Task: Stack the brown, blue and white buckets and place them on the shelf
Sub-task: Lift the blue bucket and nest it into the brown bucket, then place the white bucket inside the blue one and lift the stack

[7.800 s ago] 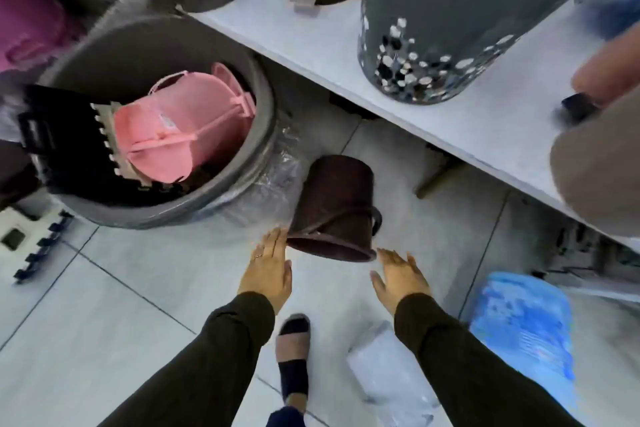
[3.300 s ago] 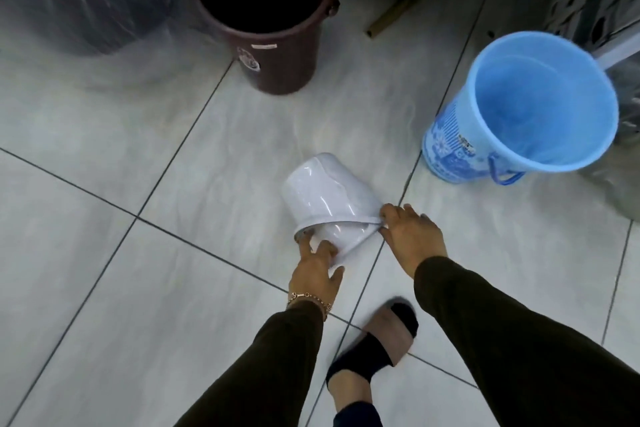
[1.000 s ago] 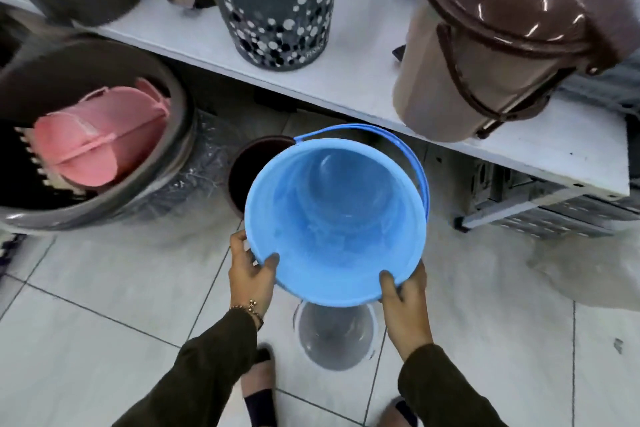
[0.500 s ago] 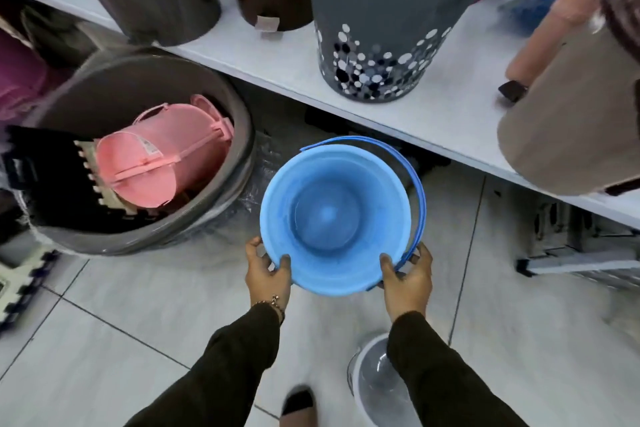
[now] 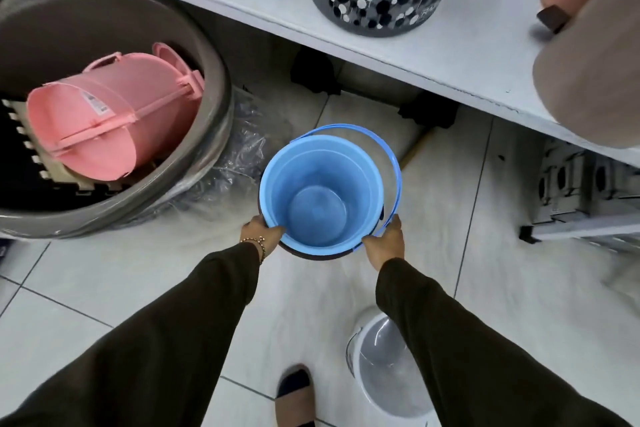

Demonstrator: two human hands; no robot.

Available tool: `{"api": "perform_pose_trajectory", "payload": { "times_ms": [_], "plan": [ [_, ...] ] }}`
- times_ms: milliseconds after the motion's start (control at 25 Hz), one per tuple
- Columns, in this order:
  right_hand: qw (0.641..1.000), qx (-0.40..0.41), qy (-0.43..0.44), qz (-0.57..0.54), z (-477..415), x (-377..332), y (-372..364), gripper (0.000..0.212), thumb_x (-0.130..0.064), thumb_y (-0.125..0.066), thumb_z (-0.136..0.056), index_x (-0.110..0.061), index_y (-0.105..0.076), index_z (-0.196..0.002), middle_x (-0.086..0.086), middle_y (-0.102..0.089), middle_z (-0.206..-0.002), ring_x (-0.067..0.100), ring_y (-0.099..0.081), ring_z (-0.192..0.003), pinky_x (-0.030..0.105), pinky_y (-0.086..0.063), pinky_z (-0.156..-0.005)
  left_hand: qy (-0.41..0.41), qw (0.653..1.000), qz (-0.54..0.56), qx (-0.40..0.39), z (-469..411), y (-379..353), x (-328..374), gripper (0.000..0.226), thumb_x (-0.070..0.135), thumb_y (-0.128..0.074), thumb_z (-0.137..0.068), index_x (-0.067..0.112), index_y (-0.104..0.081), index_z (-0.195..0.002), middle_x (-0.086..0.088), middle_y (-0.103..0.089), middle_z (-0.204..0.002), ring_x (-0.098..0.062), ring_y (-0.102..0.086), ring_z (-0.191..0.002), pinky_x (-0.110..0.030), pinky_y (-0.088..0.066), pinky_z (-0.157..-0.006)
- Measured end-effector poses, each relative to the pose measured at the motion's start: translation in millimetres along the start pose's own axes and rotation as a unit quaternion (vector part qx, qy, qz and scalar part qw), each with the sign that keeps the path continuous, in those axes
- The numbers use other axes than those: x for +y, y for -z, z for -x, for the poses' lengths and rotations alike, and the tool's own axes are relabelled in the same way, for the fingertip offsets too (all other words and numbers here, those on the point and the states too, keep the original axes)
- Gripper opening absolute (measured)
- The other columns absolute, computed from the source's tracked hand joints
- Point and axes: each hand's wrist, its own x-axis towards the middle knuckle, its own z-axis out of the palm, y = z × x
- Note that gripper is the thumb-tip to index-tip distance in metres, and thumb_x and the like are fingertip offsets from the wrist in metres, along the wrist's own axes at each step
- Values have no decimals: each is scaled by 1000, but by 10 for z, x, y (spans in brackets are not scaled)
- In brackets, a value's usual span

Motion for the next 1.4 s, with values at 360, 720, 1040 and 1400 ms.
{"api": "perform_pose_trajectory", "payload": {
  "times_ms": [360,720,1040,1400],
  "plan": [
    [995,-53,-74,48,542,948,1024,74,-17,-61,-94,-11,-21,-155,13,-29,-160,32,-33,-145,36,-28,-116,-87,991,-104,10,965,-598,-543,57,27,-61,-87,15,-43,-140,-15,-34,-151,-34,-40,-137,-38,-32,-114],
    [981,-73,-137,114,447,3049,1668,76,-24,-56,-98,-8,-10,-157,16,-26,-161,33,-33,-145,37,-27,-116,-65,982,-146,-97,988,-2265,-1789,77,32,-58,-92,6,-19,-152,-16,-32,-157,-31,-35,-143,-34,-28,-115],
    [983,-101,-16,153,524,3395,1582,33,-19,-44,-101,-2,-44,-130,21,-62,-120,35,-62,-103,34,-48,-86,-118,982,-146,-26,1005,-2534,-2187,56,16,-52,-88,17,-34,-142,-26,-59,-121,-44,-57,-109,-43,-46,-94],
    [991,-39,112,61,1082,1842,2348,16,-19,-47,-101,-11,-46,-115,12,-62,-84,32,-70,-65,39,-62,-56,-258,965,8,40,2015,-1868,-843,53,12,-57,-87,23,-43,-137,-13,-58,-127,-30,-55,-115,-39,-45,-100]
  ]
}}
